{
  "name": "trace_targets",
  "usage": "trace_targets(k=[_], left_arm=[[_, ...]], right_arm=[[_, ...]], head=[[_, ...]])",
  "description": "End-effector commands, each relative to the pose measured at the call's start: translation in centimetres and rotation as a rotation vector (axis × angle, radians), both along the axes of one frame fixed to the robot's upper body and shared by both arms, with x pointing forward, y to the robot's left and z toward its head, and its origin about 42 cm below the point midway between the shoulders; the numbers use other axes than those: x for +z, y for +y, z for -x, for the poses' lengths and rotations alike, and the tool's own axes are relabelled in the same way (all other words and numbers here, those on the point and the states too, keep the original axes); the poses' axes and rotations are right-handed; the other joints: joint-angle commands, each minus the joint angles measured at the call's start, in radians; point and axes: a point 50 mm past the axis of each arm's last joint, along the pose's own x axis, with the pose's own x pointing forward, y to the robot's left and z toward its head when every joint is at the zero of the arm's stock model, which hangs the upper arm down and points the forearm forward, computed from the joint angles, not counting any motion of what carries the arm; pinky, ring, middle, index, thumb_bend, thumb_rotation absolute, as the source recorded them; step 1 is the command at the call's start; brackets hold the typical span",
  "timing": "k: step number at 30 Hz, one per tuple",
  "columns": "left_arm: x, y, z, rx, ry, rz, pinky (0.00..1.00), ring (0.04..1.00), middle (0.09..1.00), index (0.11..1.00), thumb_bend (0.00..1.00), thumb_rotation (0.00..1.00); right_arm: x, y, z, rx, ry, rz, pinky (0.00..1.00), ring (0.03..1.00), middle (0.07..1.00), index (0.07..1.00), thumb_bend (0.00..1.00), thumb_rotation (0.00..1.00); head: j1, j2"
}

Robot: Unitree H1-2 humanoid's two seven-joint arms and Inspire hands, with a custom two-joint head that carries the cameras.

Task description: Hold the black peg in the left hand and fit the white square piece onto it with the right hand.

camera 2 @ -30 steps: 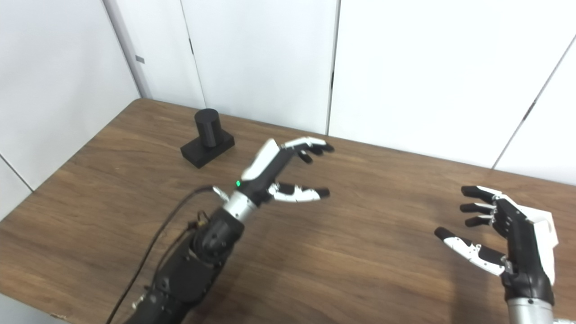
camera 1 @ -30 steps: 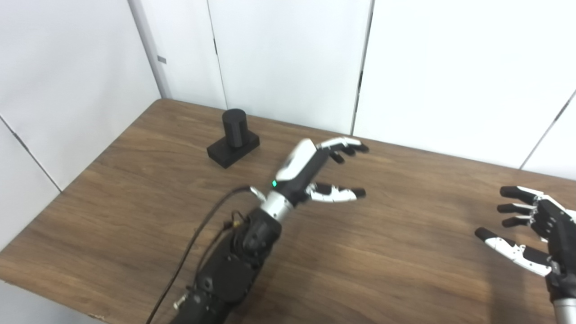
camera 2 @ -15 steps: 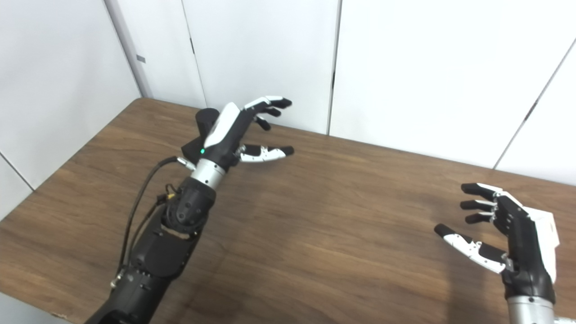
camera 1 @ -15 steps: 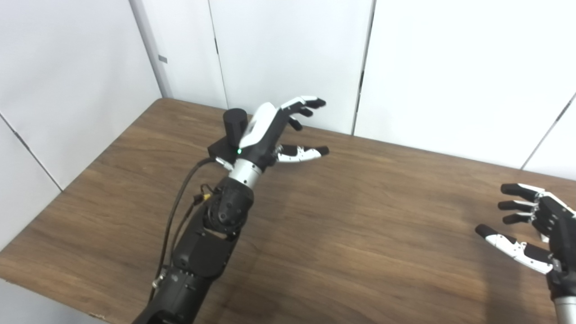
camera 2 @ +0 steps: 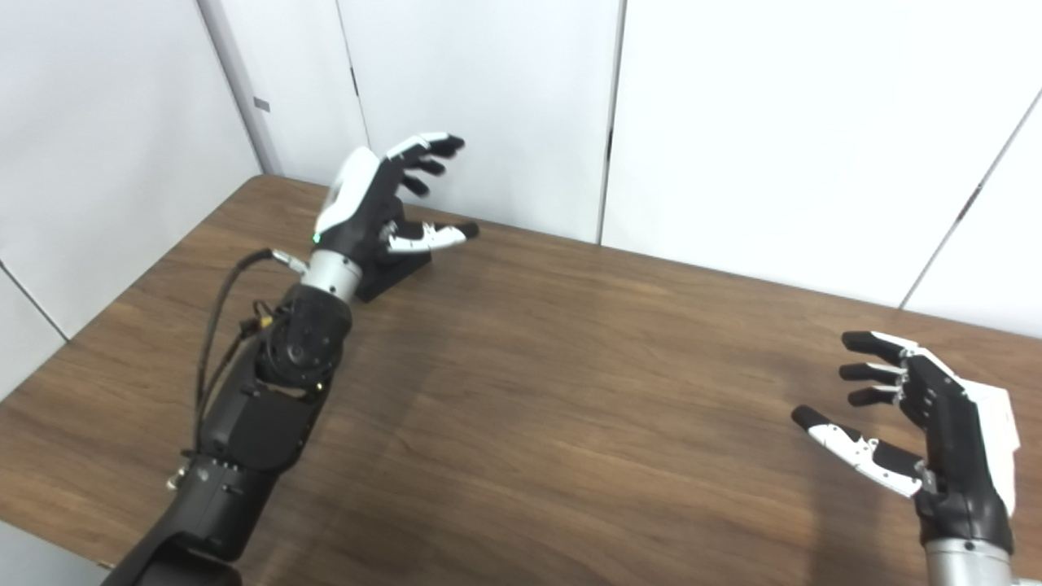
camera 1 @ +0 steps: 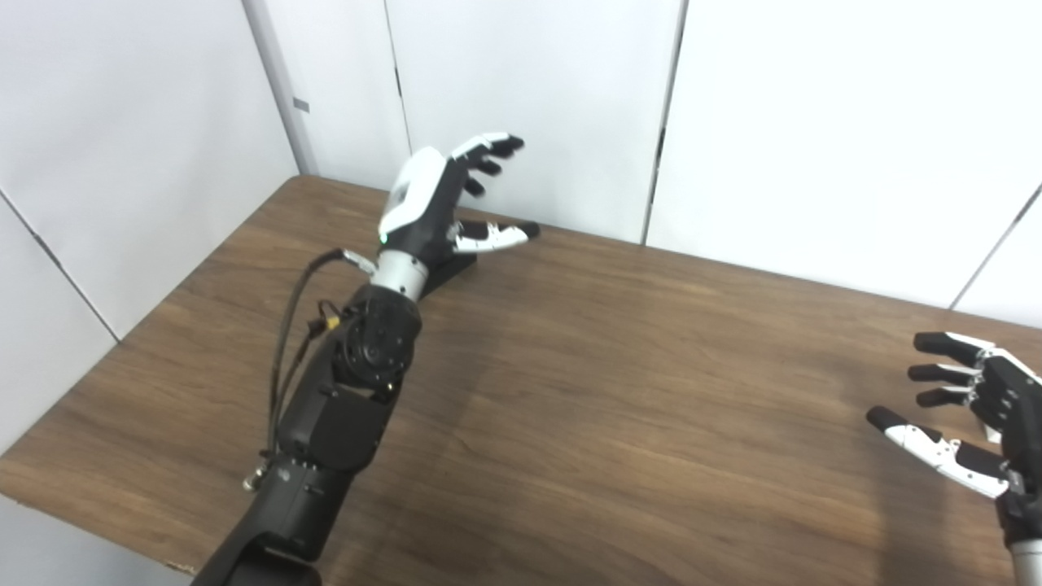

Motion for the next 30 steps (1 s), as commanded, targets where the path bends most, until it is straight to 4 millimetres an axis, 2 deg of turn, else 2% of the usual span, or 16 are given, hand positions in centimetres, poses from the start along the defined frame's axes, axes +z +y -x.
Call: trace_targets(k=[1,4,10,18,20,24,30], left_arm=[[3.9,0.7,-0.6,0.024,-0.127,-0.05,0.62,0.766,0.808,0.796,0.79,0.07],[4.4,1.2,-0.7,0.065,-0.102,-0.056,0.59,0.771,0.829,0.809,0.8,0.09],[5.1,2.1,-0.9,0.144,-0.109,-0.142,0.68,0.844,0.867,0.837,0.83,0.18],[4.6,5.0,-1.9,0.245,-0.169,-0.228,0.68,0.852,0.884,0.835,0.85,0.22],[4.4,5.4,-2.1,0.299,-0.139,-0.252,0.68,0.866,0.89,0.833,0.88,0.3],[4.0,6.0,-2.4,0.398,-0.075,-0.274,0.67,0.88,0.902,0.829,0.96,0.36],[3.4,6.8,-2.7,0.446,-0.016,-0.301,0.78,0.932,0.96,0.871,1.0,0.41]], right_arm=[[1.6,0.2,-0.2,0.021,-0.074,0.003,0.51,0.624,0.723,0.666,0.55,0.0],[1.5,0.1,-0.1,0.023,-0.067,0.004,0.51,0.623,0.722,0.667,0.54,0.0],[1.6,0.2,0.0,0.025,-0.065,0.001,0.52,0.632,0.722,0.667,0.54,0.0],[1.8,0.1,0.1,0.023,-0.079,0.002,0.5,0.623,0.72,0.662,0.54,0.0],[1.8,0.1,0.0,0.023,-0.079,0.0,0.5,0.628,0.721,0.662,0.54,0.0],[1.9,0.0,0.0,0.021,-0.08,0.0,0.51,0.633,0.723,0.664,0.54,0.0],[2.1,0.2,0.1,0.02,-0.085,-0.005,0.5,0.631,0.726,0.665,0.53,0.0]], head=[[-0.002,0.002],[-0.001,0.0],[-0.001,0.005],[-0.002,0.01],[-0.002,0.009],[-0.004,0.011],[-0.005,0.011]])
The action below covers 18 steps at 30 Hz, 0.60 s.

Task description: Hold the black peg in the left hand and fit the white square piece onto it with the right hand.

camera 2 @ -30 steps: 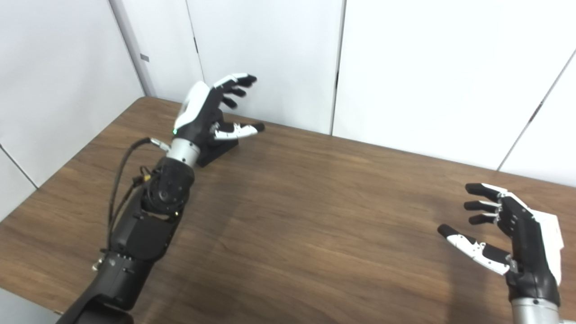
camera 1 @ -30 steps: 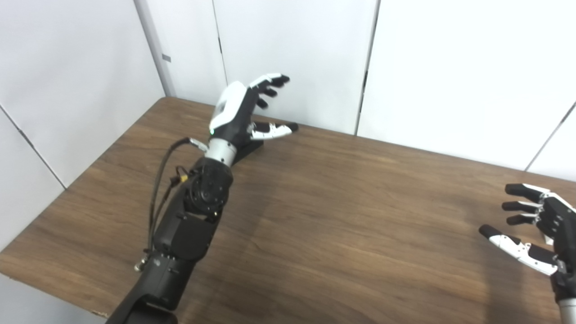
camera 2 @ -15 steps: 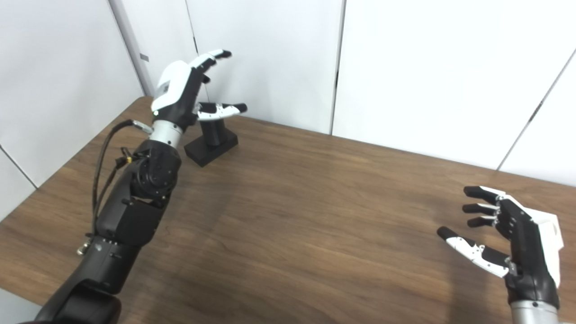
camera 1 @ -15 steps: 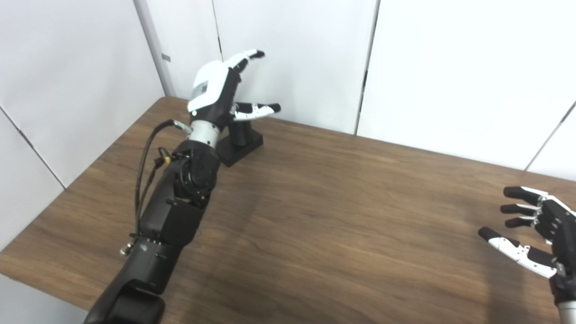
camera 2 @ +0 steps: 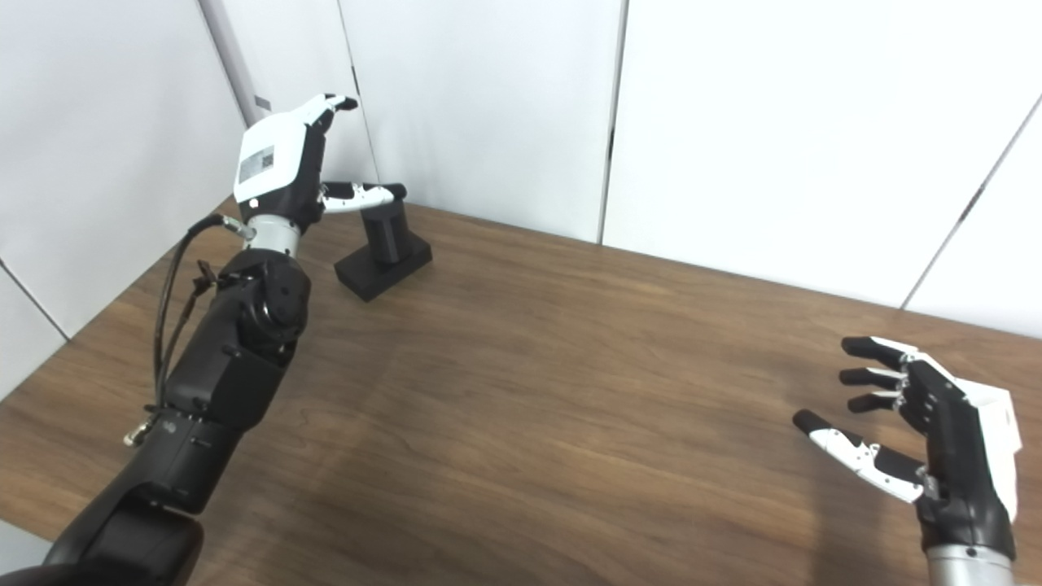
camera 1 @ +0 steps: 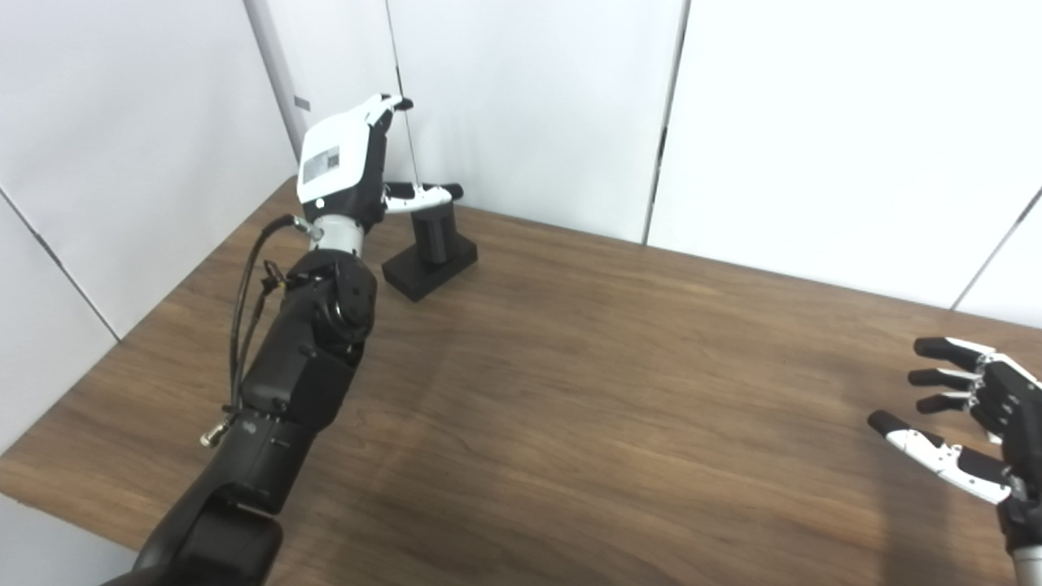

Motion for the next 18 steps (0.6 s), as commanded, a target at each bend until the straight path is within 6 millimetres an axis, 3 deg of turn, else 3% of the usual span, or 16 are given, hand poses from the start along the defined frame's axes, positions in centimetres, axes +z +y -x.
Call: trace_targets(k=[1,18], left_arm=[[3.3,1.0,-0.8,0.02,-0.082,-0.058,0.79,0.942,0.974,0.891,1.0,0.43],[0.9,2.3,-2.0,0.119,0.132,-0.123,0.82,1.0,1.0,0.9,1.0,0.72]], right_arm=[[2.1,0.2,-0.2,0.011,-0.089,0.004,0.5,0.633,0.727,0.665,0.53,0.0],[2.3,0.5,0.0,0.01,-0.086,-0.011,0.5,0.632,0.728,0.673,0.52,0.0]], head=[[0.0,0.001],[-0.009,0.01]])
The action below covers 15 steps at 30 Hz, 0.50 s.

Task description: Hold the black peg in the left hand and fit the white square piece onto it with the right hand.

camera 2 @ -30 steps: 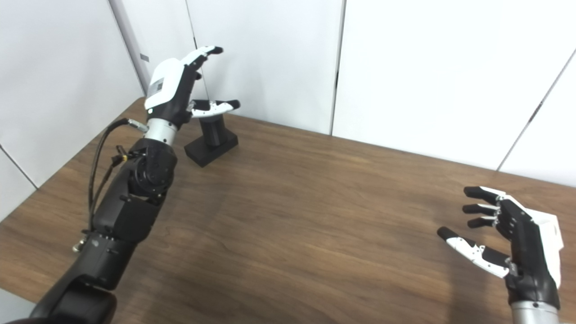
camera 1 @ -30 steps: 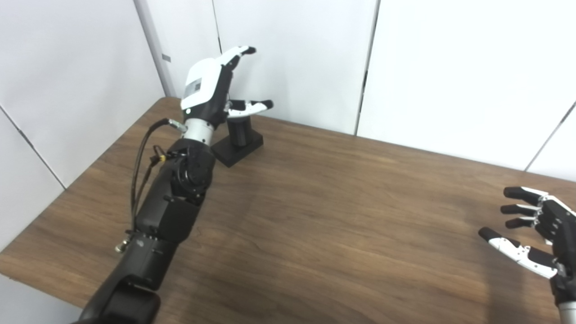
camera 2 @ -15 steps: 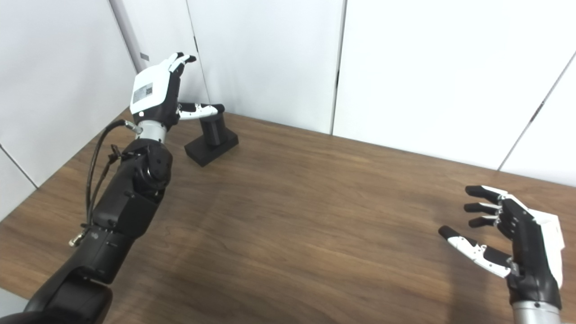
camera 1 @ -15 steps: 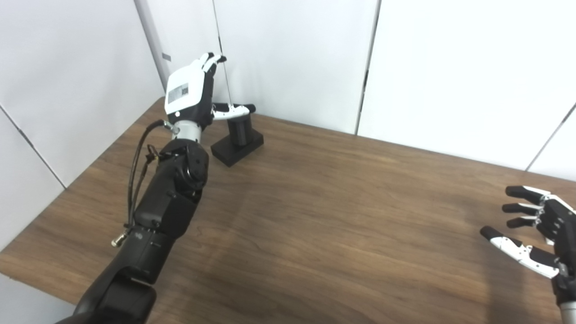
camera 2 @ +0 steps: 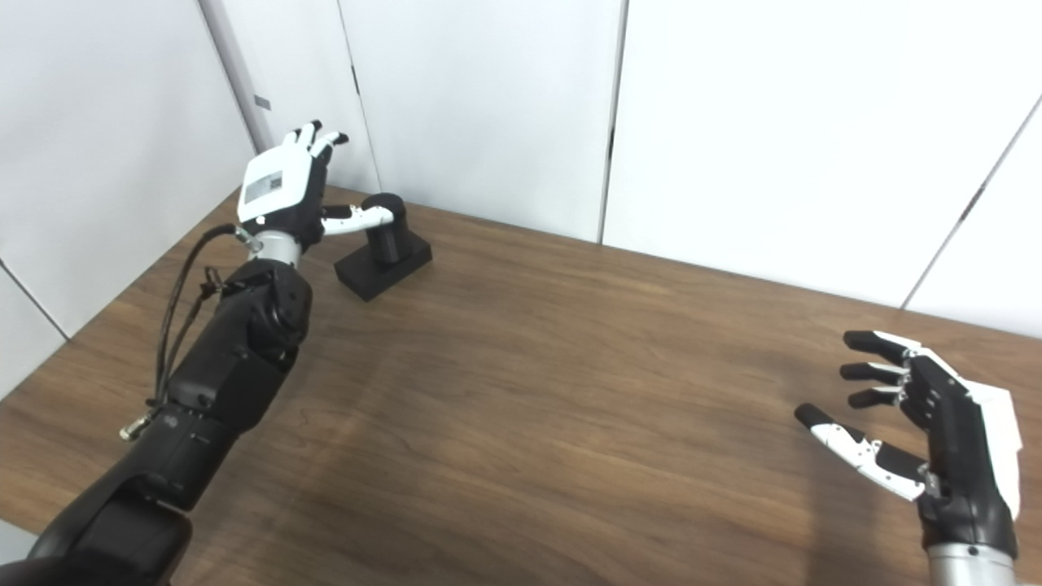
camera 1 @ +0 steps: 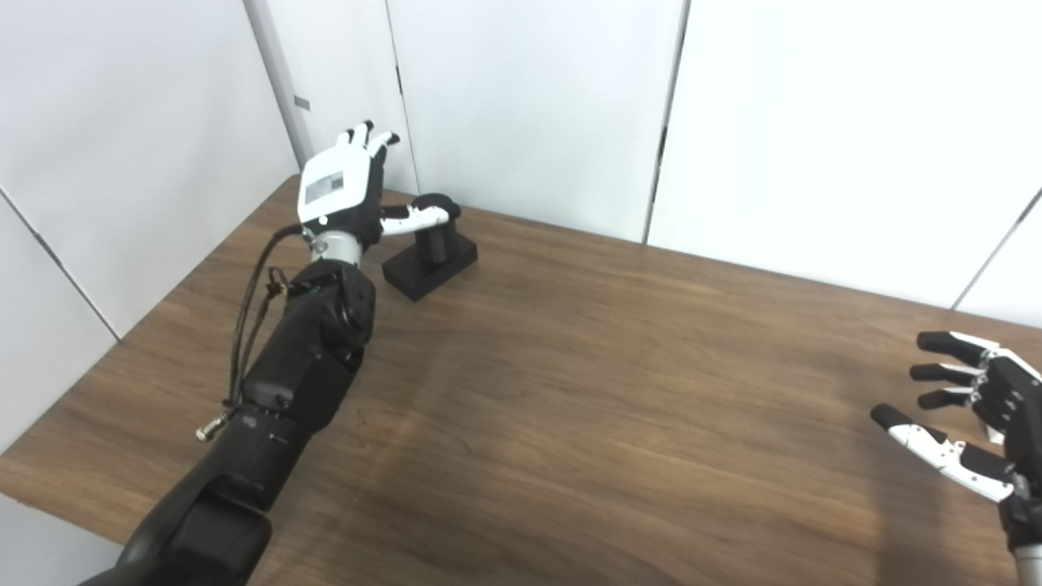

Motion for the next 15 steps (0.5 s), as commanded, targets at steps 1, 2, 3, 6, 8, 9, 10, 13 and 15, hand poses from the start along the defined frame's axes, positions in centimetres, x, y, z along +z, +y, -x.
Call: trace_targets(k=[1,2,3,6,8,9,10,13,15], left_arm=[[3.7,1.3,-1.1,0.031,-0.062,-0.078,0.82,1.0,1.0,0.902,1.0,0.74],[3.5,1.4,-1.1,0.036,-0.05,-0.081,0.83,1.0,1.0,0.906,1.0,0.75],[3.3,1.4,-1.2,0.039,-0.038,-0.084,0.84,1.0,1.0,0.905,1.0,0.75],[2.9,1.6,-1.3,0.041,0.008,-0.091,0.84,1.0,1.0,0.908,1.0,0.79],[2.6,1.6,-1.4,0.043,0.034,-0.09,0.84,1.0,1.0,0.905,1.0,0.79],[2.5,1.6,-1.5,0.045,0.042,-0.087,0.85,1.0,1.0,0.902,1.0,0.78],[2.2,1.6,-1.5,0.045,0.047,-0.083,0.85,1.0,1.0,0.899,1.0,0.77],[1.4,1.6,-1.7,0.053,0.065,-0.079,0.85,1.0,1.0,0.891,1.0,0.73],[0.9,1.7,-1.9,0.061,0.083,-0.078,0.85,1.0,1.0,0.892,1.0,0.74]], right_arm=[[1.8,0.2,-0.2,0.007,-0.073,-0.002,0.5,0.632,0.729,0.674,0.51,0.0],[1.9,0.2,-0.2,0.009,-0.074,-0.002,0.5,0.63,0.727,0.672,0.52,0.0],[1.9,0.2,-0.2,0.009,-0.073,-0.005,0.5,0.629,0.726,0.671,0.51,0.0],[2.0,0.2,-0.2,0.001,-0.06,-0.004,0.5,0.632,0.729,0.676,0.51,0.0],[2.0,0.2,-0.2,0.001,-0.059,-0.001,0.5,0.632,0.73,0.679,0.51,0.0],[2.0,0.2,-0.2,0.0,-0.059,-0.002,0.5,0.632,0.73,0.68,0.51,0.0],[2.0,0.2,-0.2,-0.002,-0.058,-0.004,0.51,0.633,0.73,0.68,0.51,0.0],[2.0,0.2,-0.2,-0.007,-0.059,-0.005,0.51,0.633,0.731,0.68,0.52,0.0],[1.9,0.1,-0.2,-0.003,-0.062,-0.006,0.5,0.63,0.731,0.682,0.52,0.0]], head=[[0.0,0.001],[0.0,0.001],[0.0,0.003],[-0.001,0.003],[-0.002,0.004],[-0.002,0.004],[-0.003,0.005],[-0.004,0.006],[-0.004,0.007]])
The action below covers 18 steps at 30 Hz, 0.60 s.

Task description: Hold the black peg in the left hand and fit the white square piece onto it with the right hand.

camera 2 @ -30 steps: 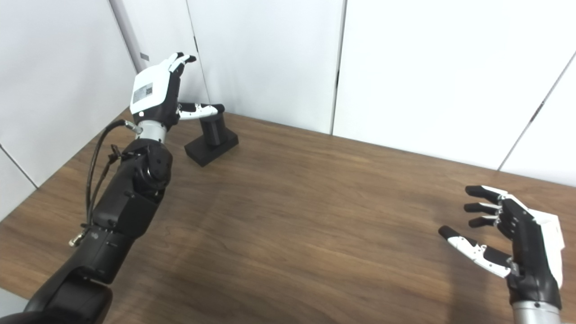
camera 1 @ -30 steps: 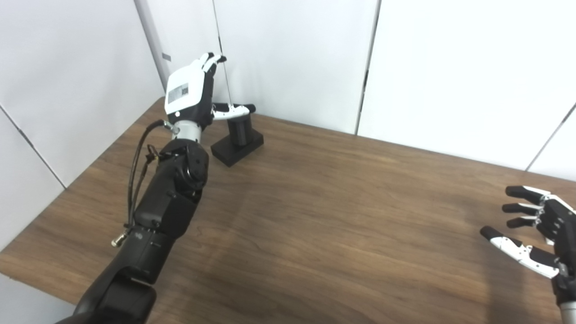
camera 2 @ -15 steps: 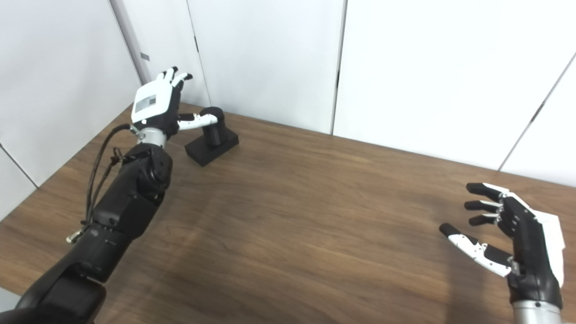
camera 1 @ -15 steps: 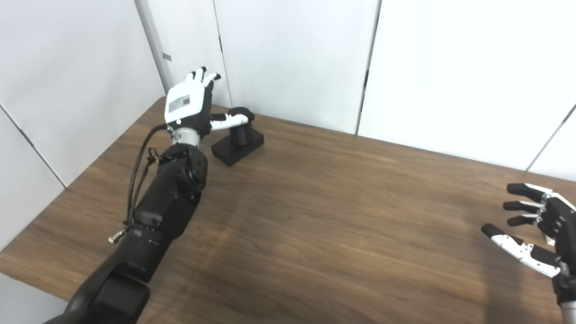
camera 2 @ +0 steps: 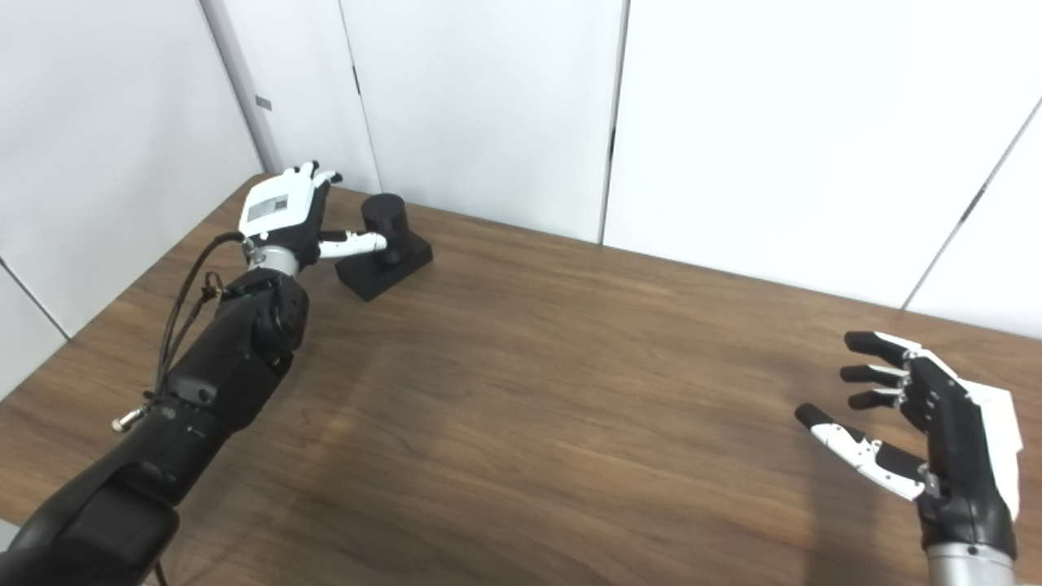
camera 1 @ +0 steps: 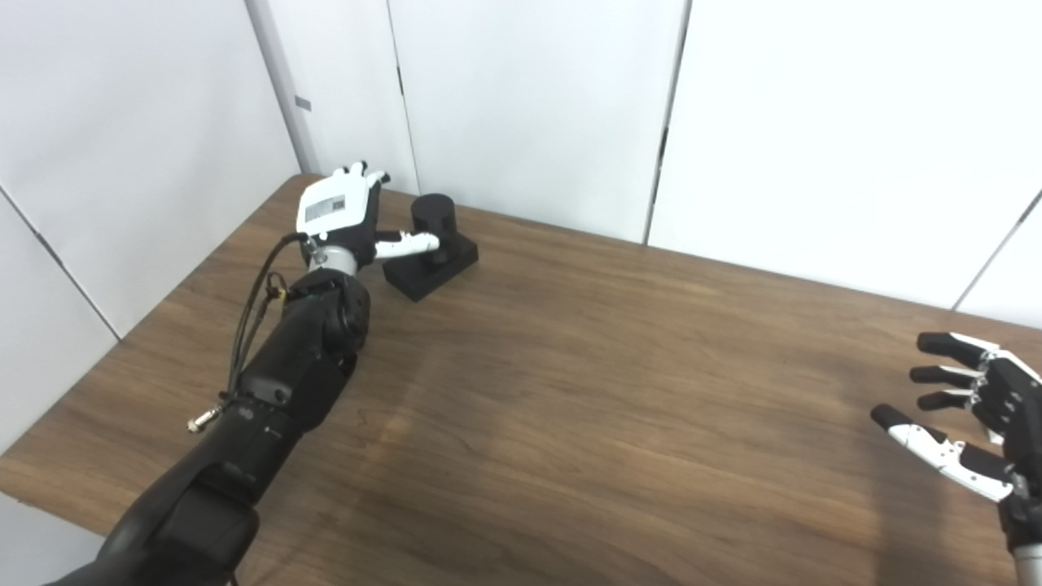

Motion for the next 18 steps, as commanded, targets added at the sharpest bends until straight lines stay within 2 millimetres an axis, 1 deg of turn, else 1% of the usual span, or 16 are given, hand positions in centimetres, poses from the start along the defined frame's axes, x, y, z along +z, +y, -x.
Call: trace_targets(k=[1,7,12,14,18], left_arm=[[3.1,0.3,-1.5,0.012,-0.083,-0.042,0.85,1.0,1.0,0.893,1.0,0.74],[2.3,-0.1,-1.9,0.027,-0.032,-0.044,0.88,1.0,1.0,0.908,1.0,0.76],[1.7,-0.3,-2.0,0.012,0.012,-0.023,0.9,1.0,1.0,0.902,1.0,0.75],[1.5,-0.3,-2.0,0.003,0.035,-0.006,0.93,1.0,1.0,0.903,1.0,0.74],[0.8,-0.3,-2.0,-0.011,0.084,0.029,0.94,1.0,1.0,0.898,1.0,0.69]], right_arm=[[1.9,0.1,-0.2,0.007,-0.085,0.0,0.5,0.629,0.73,0.682,0.52,0.0],[2.0,0.1,-0.1,-0.002,-0.083,0.004,0.5,0.625,0.728,0.679,0.48,0.0],[1.9,0.1,-0.1,0.002,-0.087,0.005,0.5,0.627,0.73,0.677,0.47,0.0],[1.9,0.1,-0.1,0.003,-0.087,0.01,0.5,0.629,0.729,0.679,0.46,0.0],[1.8,0.0,-0.1,0.0,-0.09,0.03,0.49,0.629,0.72,0.687,0.46,0.0]], head=[[0.0,0.002],[-0.001,0.005],[-0.013,0.008],[-0.015,0.008],[-0.017,0.009]])
